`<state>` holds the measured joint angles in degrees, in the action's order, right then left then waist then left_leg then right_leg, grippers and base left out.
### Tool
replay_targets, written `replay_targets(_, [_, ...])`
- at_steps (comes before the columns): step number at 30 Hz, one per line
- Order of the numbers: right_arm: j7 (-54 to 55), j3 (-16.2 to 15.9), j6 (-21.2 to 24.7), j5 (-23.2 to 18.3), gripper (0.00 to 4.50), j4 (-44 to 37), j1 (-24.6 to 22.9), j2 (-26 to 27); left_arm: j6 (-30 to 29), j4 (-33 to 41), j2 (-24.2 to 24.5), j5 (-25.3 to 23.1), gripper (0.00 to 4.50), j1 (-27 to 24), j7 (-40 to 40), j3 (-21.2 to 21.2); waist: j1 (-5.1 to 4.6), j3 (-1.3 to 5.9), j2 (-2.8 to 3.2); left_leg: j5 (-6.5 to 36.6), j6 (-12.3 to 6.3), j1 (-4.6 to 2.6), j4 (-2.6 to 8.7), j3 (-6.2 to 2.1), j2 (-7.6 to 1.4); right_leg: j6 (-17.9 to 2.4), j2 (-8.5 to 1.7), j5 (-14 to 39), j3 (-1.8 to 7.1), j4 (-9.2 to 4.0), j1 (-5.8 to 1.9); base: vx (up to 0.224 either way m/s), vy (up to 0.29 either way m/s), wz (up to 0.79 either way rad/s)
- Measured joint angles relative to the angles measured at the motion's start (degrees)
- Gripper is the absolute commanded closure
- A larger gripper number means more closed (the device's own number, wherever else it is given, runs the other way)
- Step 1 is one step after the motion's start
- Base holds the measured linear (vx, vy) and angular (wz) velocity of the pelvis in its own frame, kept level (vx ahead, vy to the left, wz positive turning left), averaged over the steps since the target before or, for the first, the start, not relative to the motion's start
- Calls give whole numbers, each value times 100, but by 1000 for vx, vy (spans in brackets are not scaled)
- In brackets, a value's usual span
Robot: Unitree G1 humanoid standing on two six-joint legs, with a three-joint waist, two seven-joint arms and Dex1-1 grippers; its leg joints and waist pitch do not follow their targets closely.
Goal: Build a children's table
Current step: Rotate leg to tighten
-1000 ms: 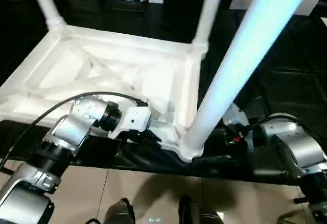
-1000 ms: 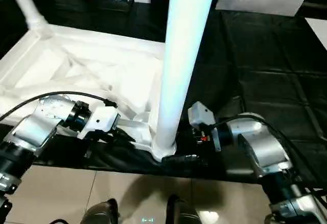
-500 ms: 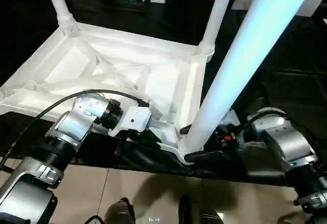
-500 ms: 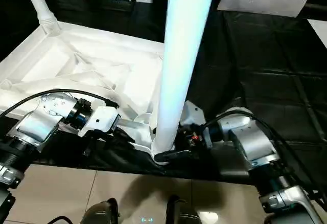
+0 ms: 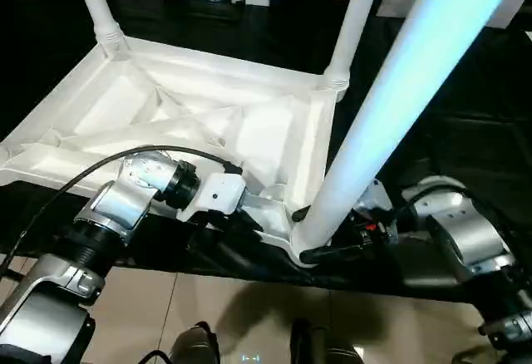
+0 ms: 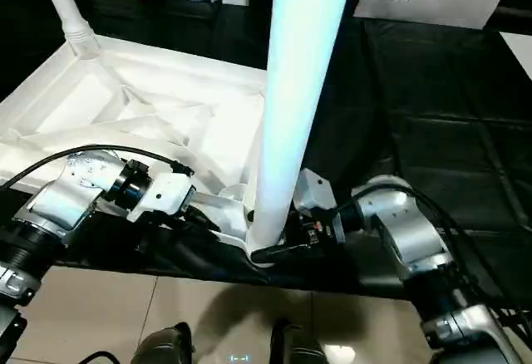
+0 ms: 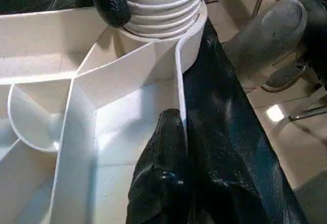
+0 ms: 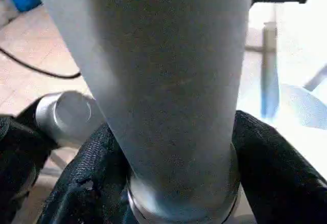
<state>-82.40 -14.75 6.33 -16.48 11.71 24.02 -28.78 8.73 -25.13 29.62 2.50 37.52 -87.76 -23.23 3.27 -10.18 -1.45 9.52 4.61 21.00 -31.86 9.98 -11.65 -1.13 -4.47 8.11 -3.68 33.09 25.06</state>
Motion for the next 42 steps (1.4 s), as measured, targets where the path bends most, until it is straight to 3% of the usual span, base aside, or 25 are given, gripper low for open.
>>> replay_targets(4, [680,279,717,-192,181,-422,-387,208,-582,174,-89,1,450,-121,276,130,-7,1,2,0,2,-4,-1,-3,0,15,-1,9,7,-1,-15,0,0,0])
replay_targets(7, [1729,689,1072,-146,194,-551,-587,620,-1238,275,-242,-142,450,-153,908,365,-47,4,-5,-11,22,-20,1,-6,1,28,-1,17,8,-10,-19,0,0,0])
replay_targets(10, [3038,1084,1311,79,196,-589,-610,1180,-1952,393,-583,-332,450,-153,1709,575,-181,3,-4,-16,30,-30,2,-8,10,38,-4,24,5,-51,-18,-22,10,-5])
replay_targets(15, [4957,1588,1579,438,196,-514,-409,2015,-2968,523,-1352,-576,450,-48,2994,761,-328,-4,24,-16,27,-8,32,-28,49,46,-19,32,-11,-210,-13,-26,18,-7])
replay_targets(18, [6236,1907,1554,722,196,-246,-115,2616,-3505,406,-1982,-760,450,113,3916,880,-377,-14,35,-15,21,-5,35,-27,121,46,-87,32,-21,-238,-7,-27,33,-2])
replay_targets(21, [7243,2137,1493,884,196,-12,175,3041,-3864,420,-2457,-894,450,176,4626,916,-441,-21,57,-13,9,13,55,-34,149,48,-99,33,-26,-345,-15,-23,54,-7])
replay_targets(26, [7714,2204,1337,971,196,70,261,3296,-4154,644,-2588,-926,450,128,4889,917,-447,-22,57,-24,-48,33,64,-25,159,48,-98,33,-9,-395,-12,0,0,0])
replay_targets(27, [7714,2216,1285,989,161,85,265,3333,-4160,731,-2575,-972,450,85,4891,912,-452,-23,56,-26,-52,34,64,-20,159,45,-98,31,-4,-393,-8,0,0,0])
replay_targets(31, [7694,2184,1155,1015,121,171,316,3411,-4145,918,-2448,-1005,450,11,4897,865,-458,-26,49,-55,-96,26,58,-15,158,3,-94,-5,5,-337,11,0,0,0])
replay_targets(34, [7472,1980,1066,1013,94,174,287,3401,-4062,1062,-2215,-999,450,-53,4924,873,-472,-32,27,-52,-93,17,57,-15,154,-3,-91,-27,10,-259,37,0,0,0])
replay_targets(38, [6969,1722,970,1008,69,93,193,3173,-3847,1239,-1918,-988,450,-157,4674,873,-439,-28,15,-35,-66,16,62,-19,140,8,-82,-149,2,-179,74,45,-58,4])
replay_targets(39, [6805,1654,938,1001,43,15,103,3070,-3790,1283,-1835,-976,450,-189,4564,867,-427,-28,15,-36,-66,17,87,-19,131,8,-71,-149,-8,-173,77,46,-64,4])
replay_targets(42, [5879,1421,851,913,24,-262,-225,2426,-3312,1308,-1424,-865,450,-294,4059,800,-409,-27,15,-37,-68,8,138,-19,104,16,-42,-144,-15,-157,81,47,-57,0])
